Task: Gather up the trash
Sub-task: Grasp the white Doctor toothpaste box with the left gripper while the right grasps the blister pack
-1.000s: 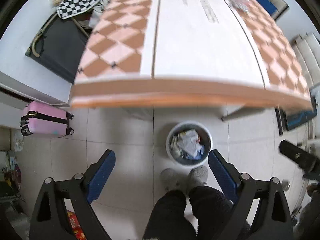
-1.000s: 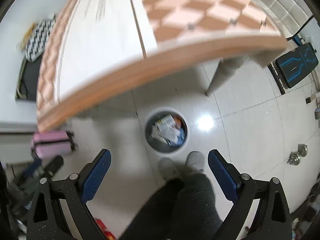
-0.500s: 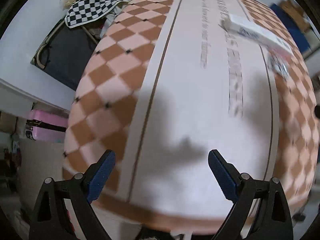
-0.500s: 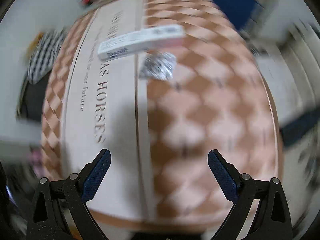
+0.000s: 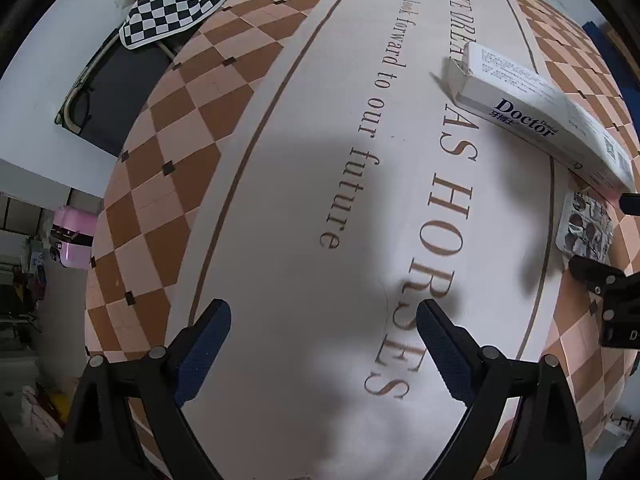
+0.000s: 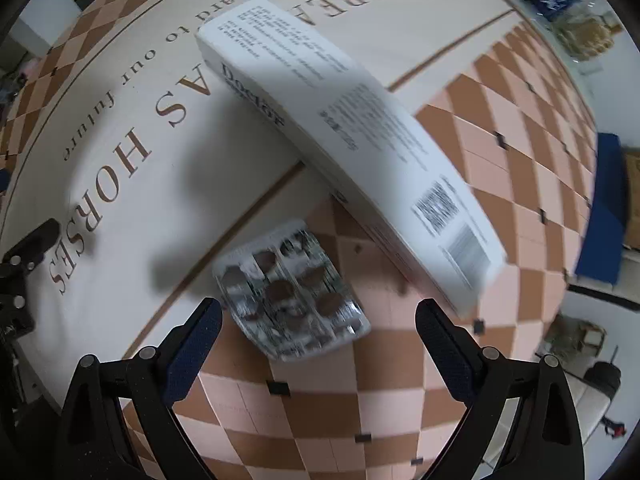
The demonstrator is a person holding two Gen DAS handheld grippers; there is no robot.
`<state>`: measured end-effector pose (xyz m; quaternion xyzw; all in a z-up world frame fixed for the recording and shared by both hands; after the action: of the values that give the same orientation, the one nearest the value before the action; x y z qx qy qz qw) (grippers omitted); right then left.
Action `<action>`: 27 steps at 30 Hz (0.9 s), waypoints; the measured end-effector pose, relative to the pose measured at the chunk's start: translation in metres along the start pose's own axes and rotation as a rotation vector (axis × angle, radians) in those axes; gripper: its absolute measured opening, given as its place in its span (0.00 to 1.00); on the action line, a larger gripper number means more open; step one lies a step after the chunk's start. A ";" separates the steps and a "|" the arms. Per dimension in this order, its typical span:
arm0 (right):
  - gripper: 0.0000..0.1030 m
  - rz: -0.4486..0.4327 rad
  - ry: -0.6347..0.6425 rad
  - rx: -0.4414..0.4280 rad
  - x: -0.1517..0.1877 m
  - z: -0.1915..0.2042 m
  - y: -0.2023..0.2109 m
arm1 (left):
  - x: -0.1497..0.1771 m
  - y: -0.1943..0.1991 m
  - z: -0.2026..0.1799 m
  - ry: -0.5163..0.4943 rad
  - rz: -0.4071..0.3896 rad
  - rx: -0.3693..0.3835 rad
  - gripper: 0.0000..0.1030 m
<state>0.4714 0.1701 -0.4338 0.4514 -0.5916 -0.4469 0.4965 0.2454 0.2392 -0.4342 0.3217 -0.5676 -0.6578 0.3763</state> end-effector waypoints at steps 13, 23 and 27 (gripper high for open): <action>0.59 -0.020 -0.213 -0.293 0.039 -0.036 -0.003 | -0.035 0.027 -0.045 -0.369 -0.128 -0.117 0.92; 0.59 -0.036 -0.735 -0.370 0.141 -0.142 -0.035 | -0.062 0.058 -0.184 -1.194 -0.285 -0.281 0.91; 0.59 -0.039 -0.826 -0.378 0.156 -0.169 -0.047 | -0.059 0.045 -0.216 -1.335 -0.227 -0.288 0.91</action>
<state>0.6272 -0.0049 -0.4332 0.1480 -0.6394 -0.6990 0.2840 0.4647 0.1775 -0.4220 -0.1476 -0.5476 -0.8191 -0.0859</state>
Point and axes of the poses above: each gripper's, at about its wrist camera, not at the fingertips, and y roughly against the way its jaws point, z to its left, x to its underside, the point moved 7 cm from there along -y, roughly the way its jaws point, and after that the axes turned 10 degrees about z, right-handed, at the moved point
